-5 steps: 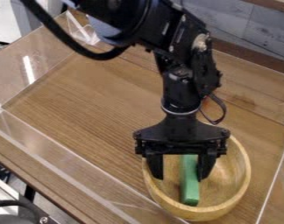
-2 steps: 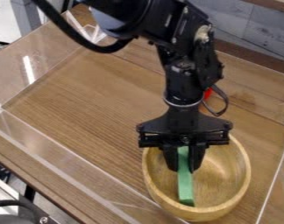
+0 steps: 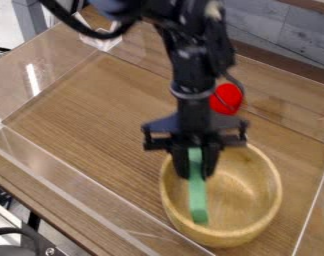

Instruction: Remove the green stick from the brown bowl and put it on the table

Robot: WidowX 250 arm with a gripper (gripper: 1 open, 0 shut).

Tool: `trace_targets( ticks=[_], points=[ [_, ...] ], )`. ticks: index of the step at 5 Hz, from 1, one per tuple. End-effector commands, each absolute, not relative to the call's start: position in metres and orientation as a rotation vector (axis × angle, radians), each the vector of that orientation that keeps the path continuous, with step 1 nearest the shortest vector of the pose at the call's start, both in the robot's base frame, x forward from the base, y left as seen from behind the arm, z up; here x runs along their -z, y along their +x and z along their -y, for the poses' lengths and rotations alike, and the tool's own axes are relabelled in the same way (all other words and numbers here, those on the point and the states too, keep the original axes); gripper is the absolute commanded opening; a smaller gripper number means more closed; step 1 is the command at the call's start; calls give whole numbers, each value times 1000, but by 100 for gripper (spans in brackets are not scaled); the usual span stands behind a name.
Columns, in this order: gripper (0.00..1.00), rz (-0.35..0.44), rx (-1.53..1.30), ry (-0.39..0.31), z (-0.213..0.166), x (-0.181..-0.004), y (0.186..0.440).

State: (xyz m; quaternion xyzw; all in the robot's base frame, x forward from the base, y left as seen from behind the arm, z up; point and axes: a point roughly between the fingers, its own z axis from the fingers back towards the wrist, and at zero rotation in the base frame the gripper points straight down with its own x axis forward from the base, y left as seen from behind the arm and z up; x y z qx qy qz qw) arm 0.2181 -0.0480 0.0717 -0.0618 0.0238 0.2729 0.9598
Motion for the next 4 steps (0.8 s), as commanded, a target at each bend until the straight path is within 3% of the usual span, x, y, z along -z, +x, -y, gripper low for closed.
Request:
trace_targets(
  ticks=[1,2,4],
  points=[
    [0,5,-583,-174,54,-95,226],
    [0,6,-606,-178,64,-95,224],
    [0,-1,-595,-178,72,-121,228]
  ],
)
